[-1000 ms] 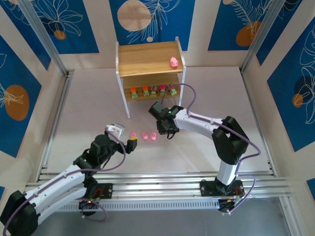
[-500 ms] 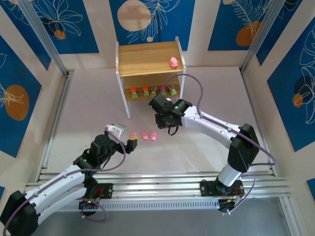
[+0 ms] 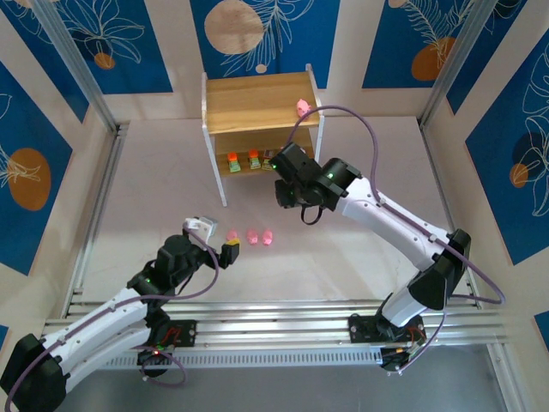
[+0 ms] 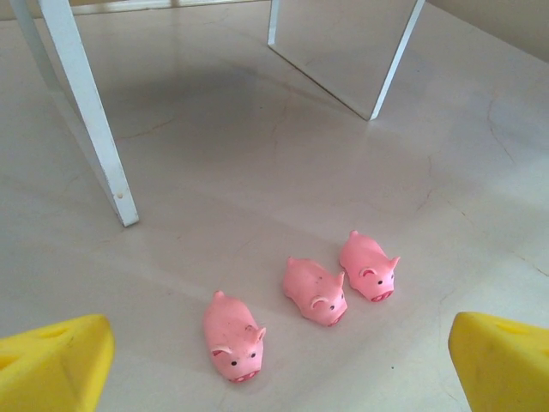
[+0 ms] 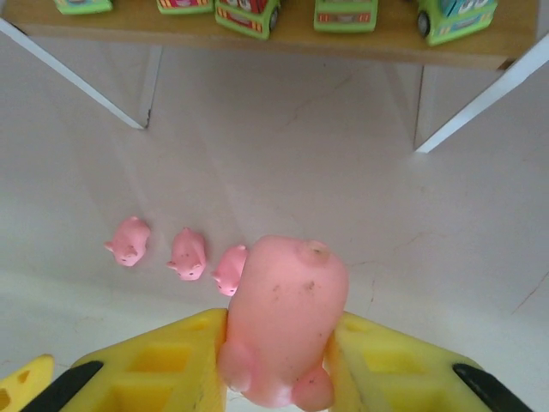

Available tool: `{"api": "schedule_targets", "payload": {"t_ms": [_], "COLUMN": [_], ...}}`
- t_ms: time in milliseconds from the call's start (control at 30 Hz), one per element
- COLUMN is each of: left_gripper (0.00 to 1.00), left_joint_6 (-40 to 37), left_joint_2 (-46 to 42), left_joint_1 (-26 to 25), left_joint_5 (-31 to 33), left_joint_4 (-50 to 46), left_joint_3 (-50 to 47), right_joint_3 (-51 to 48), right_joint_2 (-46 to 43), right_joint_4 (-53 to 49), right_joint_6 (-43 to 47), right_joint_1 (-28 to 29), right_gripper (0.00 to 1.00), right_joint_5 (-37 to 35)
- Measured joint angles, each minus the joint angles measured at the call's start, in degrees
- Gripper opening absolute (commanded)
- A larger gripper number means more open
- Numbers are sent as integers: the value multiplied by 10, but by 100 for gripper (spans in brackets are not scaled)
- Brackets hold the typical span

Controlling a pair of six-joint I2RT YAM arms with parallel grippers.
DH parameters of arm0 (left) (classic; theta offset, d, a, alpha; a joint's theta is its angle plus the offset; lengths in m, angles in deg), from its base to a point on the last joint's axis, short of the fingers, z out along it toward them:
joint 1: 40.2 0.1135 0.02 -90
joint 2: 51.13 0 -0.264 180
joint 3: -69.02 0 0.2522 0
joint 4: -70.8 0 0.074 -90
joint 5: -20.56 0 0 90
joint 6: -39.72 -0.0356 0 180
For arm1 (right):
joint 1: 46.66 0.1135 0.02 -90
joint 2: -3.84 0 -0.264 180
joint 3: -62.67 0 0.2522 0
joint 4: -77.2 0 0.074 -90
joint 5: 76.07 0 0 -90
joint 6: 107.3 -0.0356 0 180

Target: Place and organize the plastic toys onto the shelf

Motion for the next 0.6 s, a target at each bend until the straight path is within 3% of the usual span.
{"api": "schedule_targets", "payload": {"t_ms": [600], "left_gripper": [100], "left_joint_6": [2], "left_joint_2": [-40], "left_joint_1": [0], "left_joint_5": [68], "left_joint_4": [-2], "left_joint_3": [-11], "right_joint_3": [219], "right_joint_2": [32], "right_joint_4": [-73], "right_joint_6": [87], "right_joint_1": [-20], "right_gripper": [31], "right_joint_5": [-28]}}
